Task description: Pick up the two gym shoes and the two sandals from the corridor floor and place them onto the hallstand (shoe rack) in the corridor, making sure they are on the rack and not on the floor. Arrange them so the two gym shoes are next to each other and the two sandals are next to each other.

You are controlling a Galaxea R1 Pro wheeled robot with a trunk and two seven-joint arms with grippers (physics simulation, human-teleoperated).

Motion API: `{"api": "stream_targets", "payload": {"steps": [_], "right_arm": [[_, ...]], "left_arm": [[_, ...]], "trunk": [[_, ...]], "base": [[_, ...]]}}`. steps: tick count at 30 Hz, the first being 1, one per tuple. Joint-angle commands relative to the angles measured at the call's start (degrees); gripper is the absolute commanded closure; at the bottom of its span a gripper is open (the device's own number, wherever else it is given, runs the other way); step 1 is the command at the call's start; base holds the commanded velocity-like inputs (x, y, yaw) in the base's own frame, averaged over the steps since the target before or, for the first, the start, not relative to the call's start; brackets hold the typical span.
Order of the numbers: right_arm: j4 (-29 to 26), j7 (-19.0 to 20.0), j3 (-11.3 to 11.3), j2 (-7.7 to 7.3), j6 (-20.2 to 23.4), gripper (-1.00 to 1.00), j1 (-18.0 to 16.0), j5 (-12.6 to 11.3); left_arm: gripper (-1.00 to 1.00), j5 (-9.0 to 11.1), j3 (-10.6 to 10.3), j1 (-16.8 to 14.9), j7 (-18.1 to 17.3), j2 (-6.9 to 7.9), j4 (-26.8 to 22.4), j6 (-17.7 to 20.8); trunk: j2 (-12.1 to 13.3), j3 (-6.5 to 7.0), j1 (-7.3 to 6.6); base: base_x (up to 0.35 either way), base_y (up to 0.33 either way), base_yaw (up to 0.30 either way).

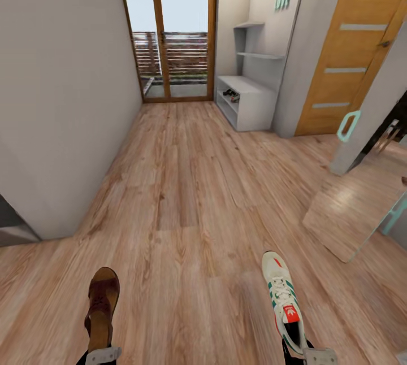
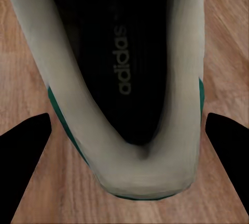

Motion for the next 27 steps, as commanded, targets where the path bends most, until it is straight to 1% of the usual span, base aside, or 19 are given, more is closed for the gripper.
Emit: {"api": "stream_targets", "payload": {"steps": [1,27], "right_arm": [[0.02,-0.29,0.48,-0.06,-0.18,1.00,-0.03,-0.56],[0.05,-0.32,0.48,-0.06,-0.18,1.00,-0.03,-0.56]], "left_arm": [[1.00,-0.75,0.43,-0.05,-0.20,-0.06,0.02,-0.17],[1.00,-0.75,0.43,-0.05,-0.20,-0.06,0.02,-0.19]], "trunk": [[-0.01,-0.04,0.02],[-0.01,-0.04,0.02]], "base": [[0.339,0.000,0.046],[0.339,0.000,0.003]]}}
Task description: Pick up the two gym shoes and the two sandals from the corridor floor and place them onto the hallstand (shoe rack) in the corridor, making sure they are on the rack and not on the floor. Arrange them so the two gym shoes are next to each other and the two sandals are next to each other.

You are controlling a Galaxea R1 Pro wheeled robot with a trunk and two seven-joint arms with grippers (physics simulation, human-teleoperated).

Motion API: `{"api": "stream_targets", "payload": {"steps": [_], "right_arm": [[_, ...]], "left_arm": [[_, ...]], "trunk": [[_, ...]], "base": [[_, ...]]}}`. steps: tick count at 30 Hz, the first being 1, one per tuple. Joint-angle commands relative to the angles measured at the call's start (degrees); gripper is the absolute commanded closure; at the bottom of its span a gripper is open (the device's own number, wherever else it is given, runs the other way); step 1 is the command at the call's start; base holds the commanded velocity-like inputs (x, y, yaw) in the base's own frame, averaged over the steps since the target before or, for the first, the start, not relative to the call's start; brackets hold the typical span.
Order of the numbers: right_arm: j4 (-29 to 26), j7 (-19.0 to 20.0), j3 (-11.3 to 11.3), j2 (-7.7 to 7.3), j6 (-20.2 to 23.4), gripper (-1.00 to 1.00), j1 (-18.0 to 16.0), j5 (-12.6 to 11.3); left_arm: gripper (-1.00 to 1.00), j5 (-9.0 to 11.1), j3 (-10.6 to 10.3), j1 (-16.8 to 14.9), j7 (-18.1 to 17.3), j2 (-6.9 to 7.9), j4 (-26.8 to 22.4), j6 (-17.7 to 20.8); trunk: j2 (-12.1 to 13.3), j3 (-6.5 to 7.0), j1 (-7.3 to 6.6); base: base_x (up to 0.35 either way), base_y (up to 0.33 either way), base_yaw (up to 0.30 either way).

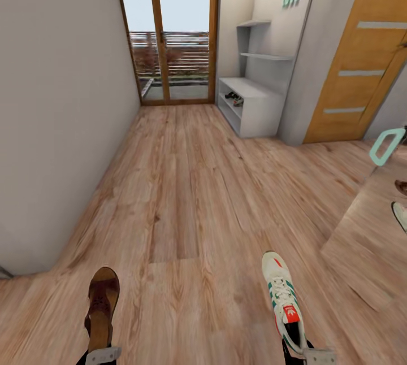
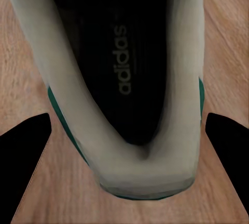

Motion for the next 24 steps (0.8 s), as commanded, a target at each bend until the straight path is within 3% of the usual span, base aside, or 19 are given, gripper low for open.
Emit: {"api": "stream_targets", "payload": {"steps": [1,24], "right_arm": [[0.01,-0.28,0.49,-0.06,-0.18,1.00,-0.03,-0.56],[0.01,-0.28,0.49,-0.10,-0.18,1.00,-0.03,-0.56]], "left_arm": [[1.00,-0.75,0.43,-0.04,-0.20,-0.06,0.01,-0.19],[1.00,-0.75,0.47,-0.04,-0.20,-0.06,0.01,-0.23]], "trunk": [[-0.01,-0.04,0.02],[-0.01,-0.04,0.02]], "base": [[0.339,0.000,0.000],[0.339,0.000,0.000]]}}
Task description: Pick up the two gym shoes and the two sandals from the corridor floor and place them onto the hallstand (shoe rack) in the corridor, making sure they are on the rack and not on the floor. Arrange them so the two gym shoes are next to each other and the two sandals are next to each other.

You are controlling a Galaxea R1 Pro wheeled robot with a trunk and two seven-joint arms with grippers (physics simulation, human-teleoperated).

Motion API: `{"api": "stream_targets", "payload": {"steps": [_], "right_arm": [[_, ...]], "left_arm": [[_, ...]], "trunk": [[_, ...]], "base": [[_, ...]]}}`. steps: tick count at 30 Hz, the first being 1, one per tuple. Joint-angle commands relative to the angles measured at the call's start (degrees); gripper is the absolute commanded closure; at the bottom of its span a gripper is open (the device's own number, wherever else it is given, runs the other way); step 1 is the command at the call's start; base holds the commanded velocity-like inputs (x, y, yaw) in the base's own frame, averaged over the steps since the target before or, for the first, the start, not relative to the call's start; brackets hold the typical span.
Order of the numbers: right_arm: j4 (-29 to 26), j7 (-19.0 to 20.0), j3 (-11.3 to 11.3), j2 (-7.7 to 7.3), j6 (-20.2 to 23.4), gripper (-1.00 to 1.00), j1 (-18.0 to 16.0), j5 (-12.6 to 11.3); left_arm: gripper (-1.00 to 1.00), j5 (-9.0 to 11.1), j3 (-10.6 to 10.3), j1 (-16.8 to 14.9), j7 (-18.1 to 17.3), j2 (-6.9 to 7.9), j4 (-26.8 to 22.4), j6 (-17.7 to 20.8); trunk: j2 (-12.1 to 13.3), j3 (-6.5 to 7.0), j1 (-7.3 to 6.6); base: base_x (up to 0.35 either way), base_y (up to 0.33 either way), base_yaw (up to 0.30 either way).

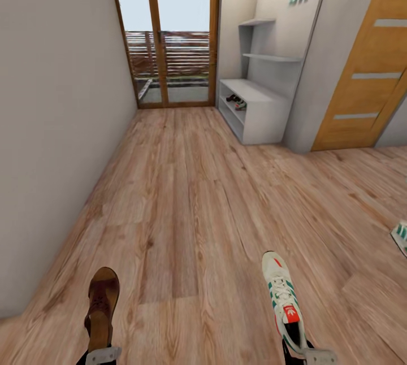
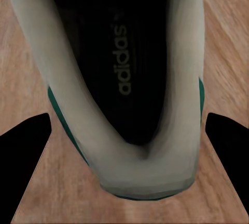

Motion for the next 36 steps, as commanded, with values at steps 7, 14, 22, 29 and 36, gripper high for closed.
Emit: {"api": "stream_targets", "payload": {"steps": [7,14,22,29,36], "right_arm": [[0.01,-0.28,0.49,-0.04,-0.18,1.00,-0.03,-0.55],[0.01,-0.29,0.49,-0.02,-0.18,1.00,-0.04,-0.55],[0.01,-0.27,0.49,-0.04,-0.18,1.00,-0.03,-0.55],[0.01,-0.28,0.49,-0.04,-0.18,1.00,-0.04,-0.55],[0.01,-0.25,0.49,-0.05,-0.18,1.00,-0.03,-0.55]], "left_arm": [[1.00,-0.75,0.41,-0.04,-0.20,-0.06,0.01,-0.13],[1.00,-0.75,0.44,-0.04,-0.20,-0.06,0.01,-0.17],[1.00,-0.75,0.42,-0.04,-0.20,-0.06,0.01,-0.15],[1.00,-0.75,0.43,-0.04,-0.20,-0.06,0.00,-0.16],[1.00,-0.75,0.43,-0.04,-0.20,-0.06,0.01,-0.16]], "trunk": [[-0.01,-0.04,0.02],[-0.01,-0.04,0.02],[-0.01,-0.04,0.02],[-0.01,-0.04,0.02],[-0.01,-0.04,0.02]], "base": [[0.339,0.000,0.000],[0.339,0.000,0.000],[0.339,0.000,0.000],[0.339,0.000,0.000],[0.339,0.000,0.000]]}}
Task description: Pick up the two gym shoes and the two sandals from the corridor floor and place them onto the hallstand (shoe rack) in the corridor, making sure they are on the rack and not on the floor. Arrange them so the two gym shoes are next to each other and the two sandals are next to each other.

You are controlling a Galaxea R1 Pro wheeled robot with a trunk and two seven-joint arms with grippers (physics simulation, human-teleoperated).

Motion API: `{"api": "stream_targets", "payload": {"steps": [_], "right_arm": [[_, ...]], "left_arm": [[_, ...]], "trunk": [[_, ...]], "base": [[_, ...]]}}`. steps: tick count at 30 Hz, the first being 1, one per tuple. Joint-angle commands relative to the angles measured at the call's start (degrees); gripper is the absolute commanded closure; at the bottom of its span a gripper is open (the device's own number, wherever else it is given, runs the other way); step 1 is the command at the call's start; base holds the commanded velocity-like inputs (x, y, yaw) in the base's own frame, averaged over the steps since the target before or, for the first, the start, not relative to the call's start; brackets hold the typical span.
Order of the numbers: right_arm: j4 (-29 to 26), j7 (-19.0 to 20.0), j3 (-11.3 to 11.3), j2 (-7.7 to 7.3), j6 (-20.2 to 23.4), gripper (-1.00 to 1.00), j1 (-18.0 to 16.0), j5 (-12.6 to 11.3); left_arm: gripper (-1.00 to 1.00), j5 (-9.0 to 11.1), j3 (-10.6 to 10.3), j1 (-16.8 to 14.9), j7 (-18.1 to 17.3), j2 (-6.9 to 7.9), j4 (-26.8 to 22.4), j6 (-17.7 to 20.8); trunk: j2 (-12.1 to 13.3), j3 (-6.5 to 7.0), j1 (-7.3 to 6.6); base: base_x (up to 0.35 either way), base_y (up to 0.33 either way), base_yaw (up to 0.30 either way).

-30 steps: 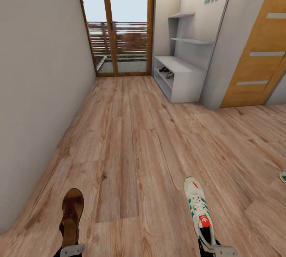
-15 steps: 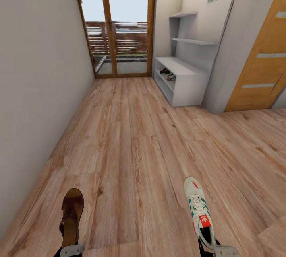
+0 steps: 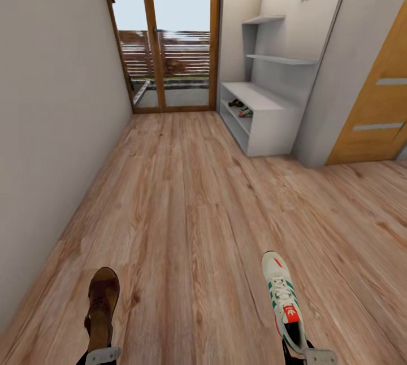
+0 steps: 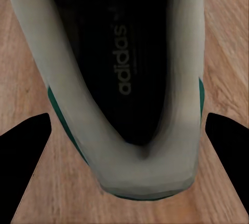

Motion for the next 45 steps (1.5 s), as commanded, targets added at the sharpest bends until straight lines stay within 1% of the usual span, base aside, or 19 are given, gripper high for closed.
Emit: {"api": "stream_targets", "payload": {"steps": [1,19,45], "right_arm": [[0.01,-0.28,0.48,-0.10,-0.18,1.00,-0.03,-0.56],[0.01,-0.23,0.48,-0.12,-0.18,1.00,-0.03,-0.56],[0.02,-0.29,0.48,-0.07,-0.18,1.00,-0.03,-0.55]], "left_arm": [[1.00,-0.75,0.44,-0.04,-0.20,-0.06,0.01,-0.18],[1.00,-0.71,0.43,-0.04,-0.20,-0.06,0.01,-0.18],[1.00,-0.73,0.41,-0.04,-0.20,-0.06,-0.01,-0.18]], "trunk": [[-0.01,-0.04,0.02],[-0.01,-0.04,0.02],[-0.01,-0.04,0.02]], "base": [[0.339,0.000,0.000],[0.339,0.012,0.000],[0.320,0.141,0.000]]}}
